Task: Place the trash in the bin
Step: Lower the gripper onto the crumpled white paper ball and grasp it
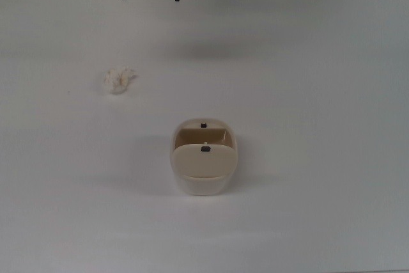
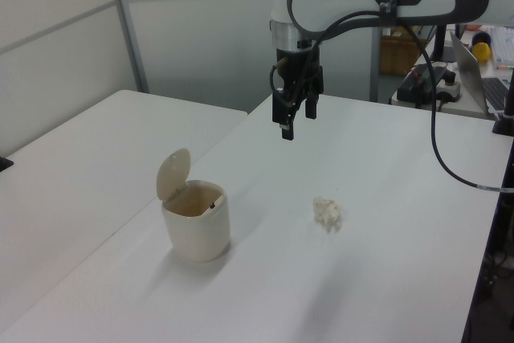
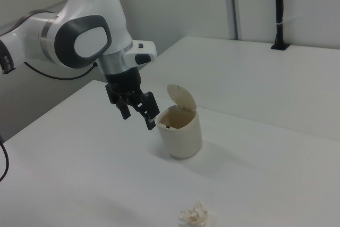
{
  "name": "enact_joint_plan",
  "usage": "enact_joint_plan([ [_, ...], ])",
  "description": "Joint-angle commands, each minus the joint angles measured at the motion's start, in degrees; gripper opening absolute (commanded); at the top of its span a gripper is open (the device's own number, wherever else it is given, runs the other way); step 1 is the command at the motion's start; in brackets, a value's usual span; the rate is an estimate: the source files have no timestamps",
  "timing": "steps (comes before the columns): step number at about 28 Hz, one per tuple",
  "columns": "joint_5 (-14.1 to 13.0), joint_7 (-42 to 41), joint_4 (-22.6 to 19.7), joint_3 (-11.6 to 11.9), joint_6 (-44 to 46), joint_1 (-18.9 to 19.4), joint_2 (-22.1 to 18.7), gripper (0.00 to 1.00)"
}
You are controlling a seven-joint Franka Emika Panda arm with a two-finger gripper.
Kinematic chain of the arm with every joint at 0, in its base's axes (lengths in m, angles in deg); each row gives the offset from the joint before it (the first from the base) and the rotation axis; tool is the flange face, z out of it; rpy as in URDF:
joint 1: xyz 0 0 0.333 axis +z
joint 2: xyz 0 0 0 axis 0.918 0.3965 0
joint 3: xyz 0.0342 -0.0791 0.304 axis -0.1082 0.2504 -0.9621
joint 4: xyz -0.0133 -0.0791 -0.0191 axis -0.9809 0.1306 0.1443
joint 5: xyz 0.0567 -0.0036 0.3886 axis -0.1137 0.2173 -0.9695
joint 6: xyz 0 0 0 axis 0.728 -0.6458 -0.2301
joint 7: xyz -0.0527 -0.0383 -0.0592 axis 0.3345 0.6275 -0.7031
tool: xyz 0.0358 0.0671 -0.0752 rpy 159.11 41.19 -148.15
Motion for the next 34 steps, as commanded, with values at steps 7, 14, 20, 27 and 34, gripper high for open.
enact_joint_plan([
  [7, -0.7, -6.4, -12.6, 5.5, -14.4, -0.1, -1.4, 1.0],
  [14, 1.7, -6.4, -17.6, 7.4, -19.4, -0.1, -1.1, 1.0],
  [20, 5.0, -6.4, -22.7, 7.5, -25.2, -0.2, -0.2, 1.0],
  [27, 7.7, -6.1, -25.1, 8.5, -31.0, -0.3, 2.8, 1.0],
  [34, 9.7, -6.0, -25.1, 8.9, -32.2, -0.5, 5.7, 1.0],
])
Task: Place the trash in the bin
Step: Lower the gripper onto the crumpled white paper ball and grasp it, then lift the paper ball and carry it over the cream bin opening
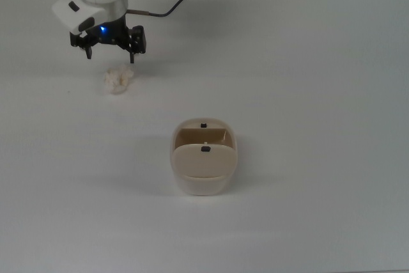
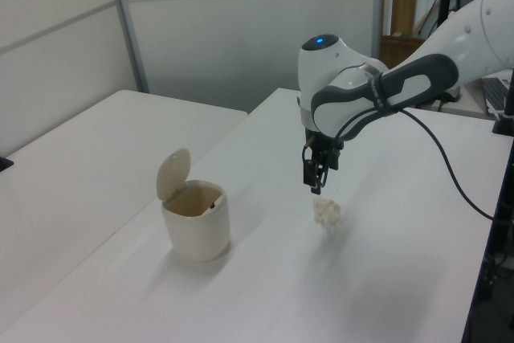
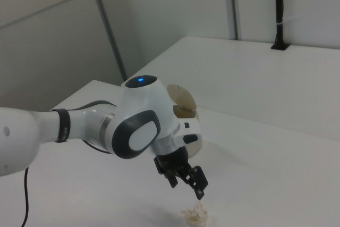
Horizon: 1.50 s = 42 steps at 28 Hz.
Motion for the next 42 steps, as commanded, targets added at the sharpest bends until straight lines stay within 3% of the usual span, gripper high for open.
enact_joint_plan([
  [1, 2.0, -0.4, -0.5, 0.9, -2.3, 0.2, 1.7, 1.0],
  [6, 3.1, -0.2, -1.0, 1.0, -5.6, 0.1, 4.9, 1.0],
  [11, 5.9, 1.8, -1.8, 1.1, -8.8, -0.2, 7.5, 1.0],
  [13, 7.6, 3.2, -2.0, 1.1, -9.8, -0.2, 8.5, 0.91],
  [15, 9.0, 3.9, -2.0, 1.1, -10.0, -0.2, 9.1, 0.71],
  [16, 9.7, 4.5, -2.0, 1.1, -10.0, -0.1, 9.2, 0.49],
  [21, 9.9, 7.1, -1.8, 1.0, -9.8, 0.7, 8.8, 0.0],
  [25, 9.9, 9.9, -1.4, 0.8, -9.3, 1.4, 8.1, 0.0],
  [31, 7.8, 11.3, 5.0, 0.6, -3.4, 1.6, 5.4, 0.0],
  [36, -1.6, 10.6, 16.8, 0.4, 5.6, 1.7, 4.1, 0.0],
  [42, -5.8, 12.6, 23.8, -1.5, 9.6, 2.5, 4.0, 0.0],
])
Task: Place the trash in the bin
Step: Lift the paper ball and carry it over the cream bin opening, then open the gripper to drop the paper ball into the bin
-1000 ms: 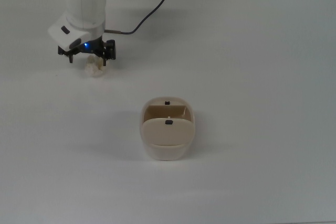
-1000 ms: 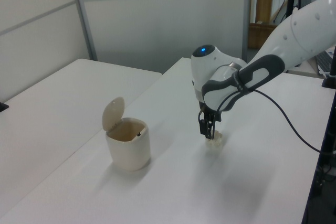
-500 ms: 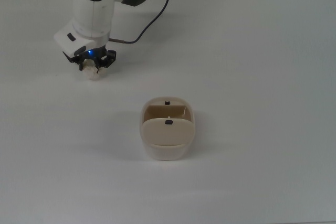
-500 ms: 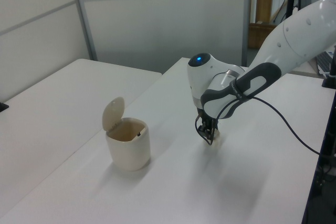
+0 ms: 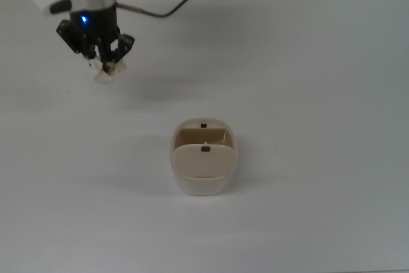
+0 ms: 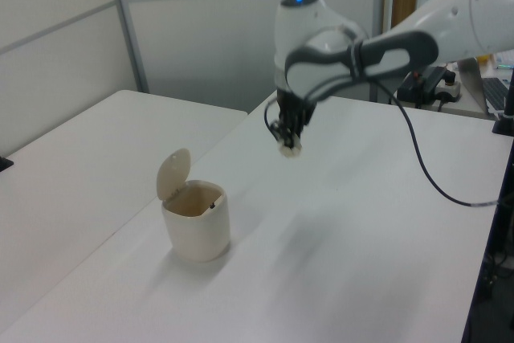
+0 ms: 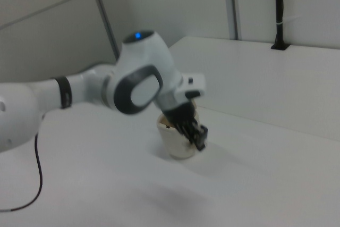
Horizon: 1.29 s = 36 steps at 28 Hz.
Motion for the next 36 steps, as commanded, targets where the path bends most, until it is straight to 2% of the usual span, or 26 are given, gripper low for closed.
enact_joint_plan([
  [1, -3.3, 3.3, 5.3, -2.0, 2.8, 1.2, 0.8, 0.0],
  [8, -2.5, 9.9, 7.9, -5.6, 1.7, 2.4, 4.3, 0.0],
  [12, -2.3, 14.5, 9.6, -6.2, -3.4, 4.2, 7.5, 0.0],
  [16, -0.6, 18.7, 9.7, -6.2, -8.6, 5.7, 9.6, 0.0],
  [20, 2.3, 23.7, 10.7, -6.6, -12.6, 6.8, 12.7, 0.0],
  [21, 3.1, 24.5, 11.3, -6.9, -12.9, 6.8, 13.6, 0.04],
  [22, 4.3, 26.3, 12.6, -7.4, -13.0, 6.8, 15.2, 0.46],
  [23, 4.7, 27.4, 13.0, -7.6, -13.0, 6.8, 15.9, 0.82],
  [24, 5.2, 28.3, 13.4, -7.7, -13.1, 6.8, 16.6, 1.0],
  [36, 5.9, 29.0, 14.0, -7.8, -13.3, 6.8, 16.5, 1.0],
])
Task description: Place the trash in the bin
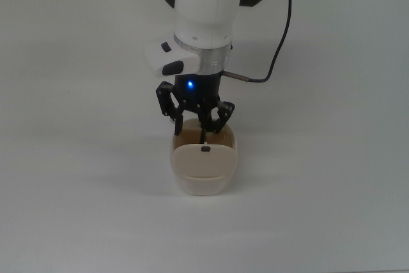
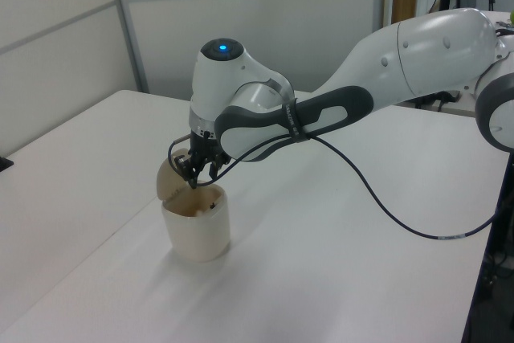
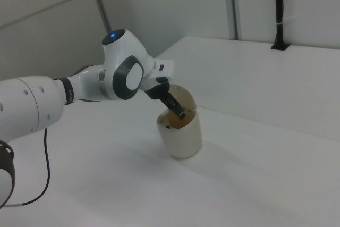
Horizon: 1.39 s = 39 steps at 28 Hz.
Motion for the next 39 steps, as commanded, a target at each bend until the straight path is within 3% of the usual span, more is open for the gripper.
enact_joint_plan([
  [1, 1.0, 1.2, 0.9, 0.0, -0.3, 0.1, -0.4, 1.0],
  [8, 0.2, -4.9, 0.2, 0.0, 3.7, 0.1, -3.4, 1.0],
  [17, -5.0, -22.5, 0.3, 0.3, 27.0, 0.1, -11.3, 1.0],
  [28, -4.5, -31.8, 0.1, 1.7, 41.8, -0.6, -18.7, 1.0],
  [34, -4.4, -35.6, -0.2, 4.1, 44.9, -0.6, -21.2, 1.0],
  [39, -4.5, -36.3, -0.4, 4.8, 45.3, -0.6, -21.7, 1.0],
])
